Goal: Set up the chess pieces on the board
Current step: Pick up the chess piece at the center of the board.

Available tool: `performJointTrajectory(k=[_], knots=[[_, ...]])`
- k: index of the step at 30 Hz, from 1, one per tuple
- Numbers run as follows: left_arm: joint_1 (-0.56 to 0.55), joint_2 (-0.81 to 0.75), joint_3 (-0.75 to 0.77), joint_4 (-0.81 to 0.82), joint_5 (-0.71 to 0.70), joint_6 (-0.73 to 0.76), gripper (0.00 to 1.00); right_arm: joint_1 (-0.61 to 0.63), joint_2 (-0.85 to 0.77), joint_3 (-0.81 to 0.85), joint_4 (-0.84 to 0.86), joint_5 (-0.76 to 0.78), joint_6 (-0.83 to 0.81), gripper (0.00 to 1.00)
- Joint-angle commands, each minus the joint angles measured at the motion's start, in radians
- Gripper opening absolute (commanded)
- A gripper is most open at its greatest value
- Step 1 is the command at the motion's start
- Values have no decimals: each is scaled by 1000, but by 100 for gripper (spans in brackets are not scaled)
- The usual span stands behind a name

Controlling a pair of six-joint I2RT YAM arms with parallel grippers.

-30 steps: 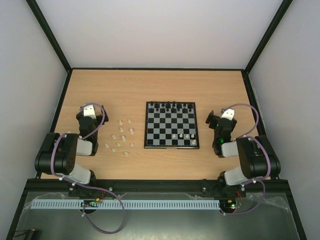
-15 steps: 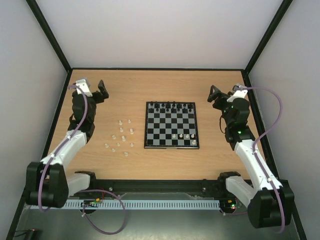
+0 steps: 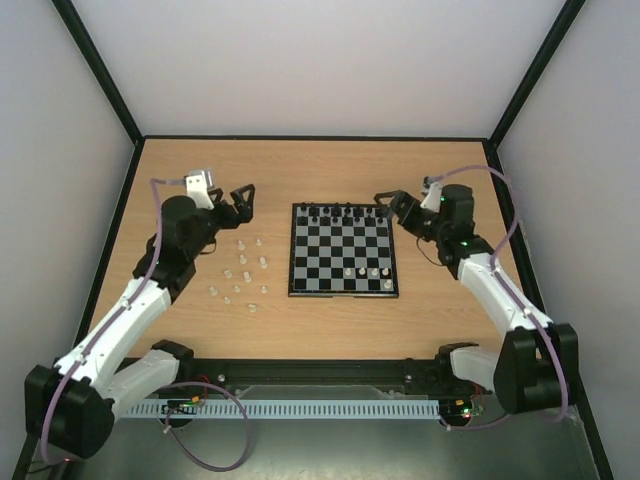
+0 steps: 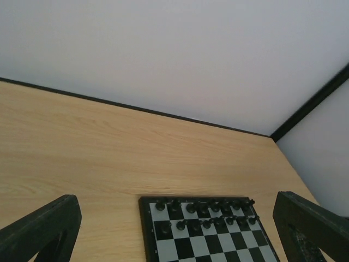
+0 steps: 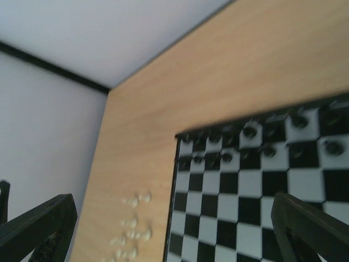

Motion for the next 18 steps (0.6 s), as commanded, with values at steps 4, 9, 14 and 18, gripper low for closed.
performJointTrajectory(k=[4, 9, 14, 18], knots=[[17, -145, -92, -140, -176, -175, 99, 234, 86, 142, -156, 51, -53, 99], [18, -150, -99, -108, -125, -154, 99, 348, 190, 247, -295, 273, -171, 99], [21, -141, -121, -116, -163, -156, 99, 458, 349, 350, -378, 480, -250, 99], [25, -112, -120, -102, -145, -140, 99, 536, 483, 457, -449, 610, -305, 99]])
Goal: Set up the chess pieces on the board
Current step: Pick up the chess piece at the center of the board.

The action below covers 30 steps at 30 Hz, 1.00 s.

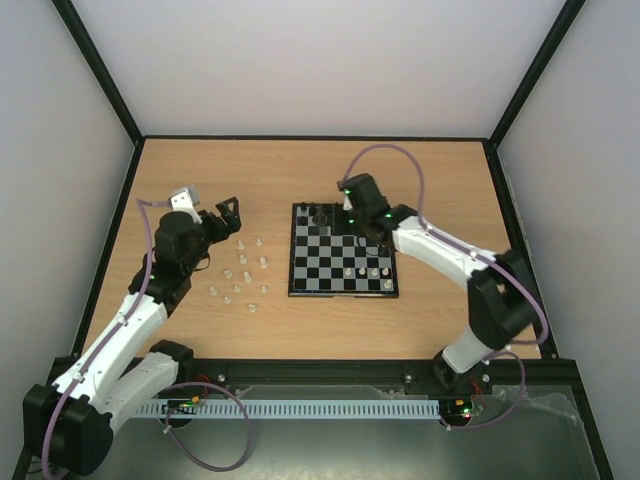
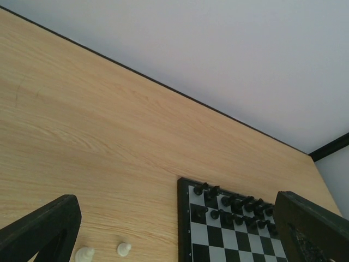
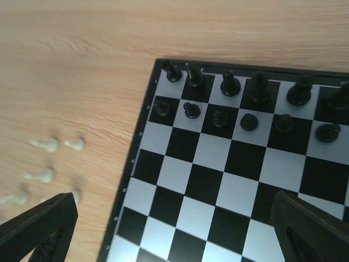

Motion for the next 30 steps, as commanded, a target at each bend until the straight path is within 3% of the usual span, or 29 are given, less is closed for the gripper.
performJointTrajectory(k=[1, 2, 5, 10, 13, 30], knots=[[7, 32, 5, 4, 9, 17, 99, 80, 112, 120, -140, 199, -94, 99], [8, 37, 8, 0, 11, 22, 100, 100, 131, 143, -146, 214, -104, 99], [8, 38, 1, 3, 14, 20, 99, 163, 188, 224, -191, 270, -140, 88], [11, 26, -6, -10, -10, 15, 100, 230, 244, 274, -187, 260, -155, 58], [13, 33, -13, -34, -72, -33, 99, 250, 277, 284, -171, 212, -170, 46], [85, 94, -13, -64, -68, -90, 100, 389, 481, 458, -219, 153, -239, 50]])
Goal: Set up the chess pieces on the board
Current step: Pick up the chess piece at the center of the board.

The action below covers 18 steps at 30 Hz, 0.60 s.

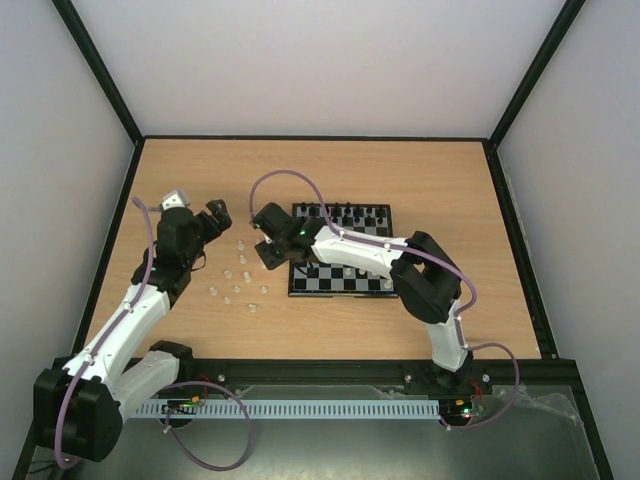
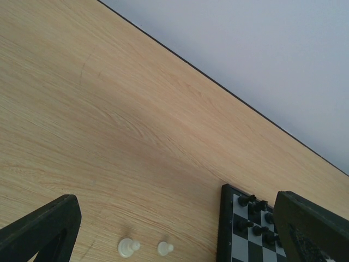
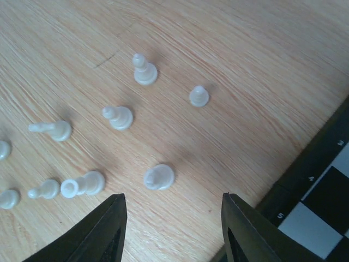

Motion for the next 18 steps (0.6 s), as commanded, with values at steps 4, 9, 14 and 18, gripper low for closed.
performJointTrajectory(k=[4, 9, 14, 18], knots=[[5, 0, -11, -18, -7, -12, 100, 22, 64, 69, -83, -12, -29, 51], [5, -1, -12, -18, -7, -11, 100, 26, 103, 113, -95, 0, -29, 48], [5, -3, -13, -18, -7, -11, 100, 30, 127, 129, -93, 12, -30, 47], [6, -5, -14, -18, -4, -11, 99, 31, 151, 142, -105, 19, -33, 46]])
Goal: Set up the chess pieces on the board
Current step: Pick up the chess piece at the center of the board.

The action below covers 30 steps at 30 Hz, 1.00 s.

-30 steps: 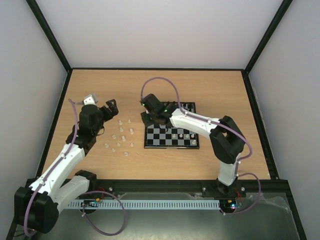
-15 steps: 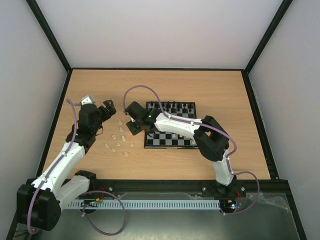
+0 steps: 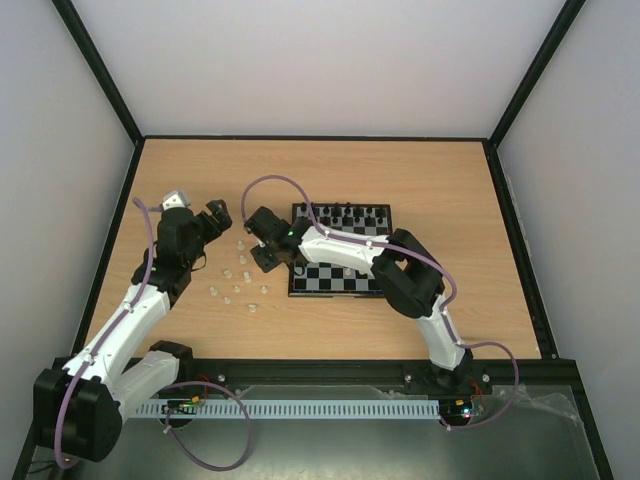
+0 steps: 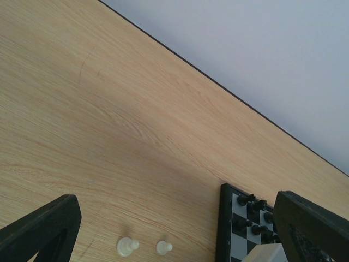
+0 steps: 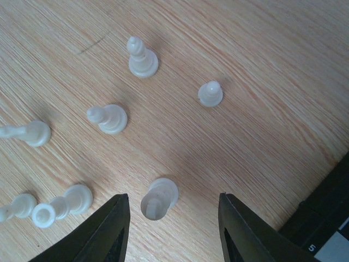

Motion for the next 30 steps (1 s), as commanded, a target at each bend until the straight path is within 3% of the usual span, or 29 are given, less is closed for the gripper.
performJointTrajectory(k=[1, 6, 20, 30], knots=[[5, -7, -14, -19, -4, -4, 99, 11, 34, 39, -67, 19, -15, 46], [5, -10, -14, -18, -3, -4, 100, 12, 51, 46, -65, 19, -16, 42], [5, -9, -17, -13, 3, -6, 100, 13, 59, 48, -69, 10, -14, 14], [5, -4, -16, -11, 8, -3, 100, 12, -110, -39, -103, 83, 6, 10]])
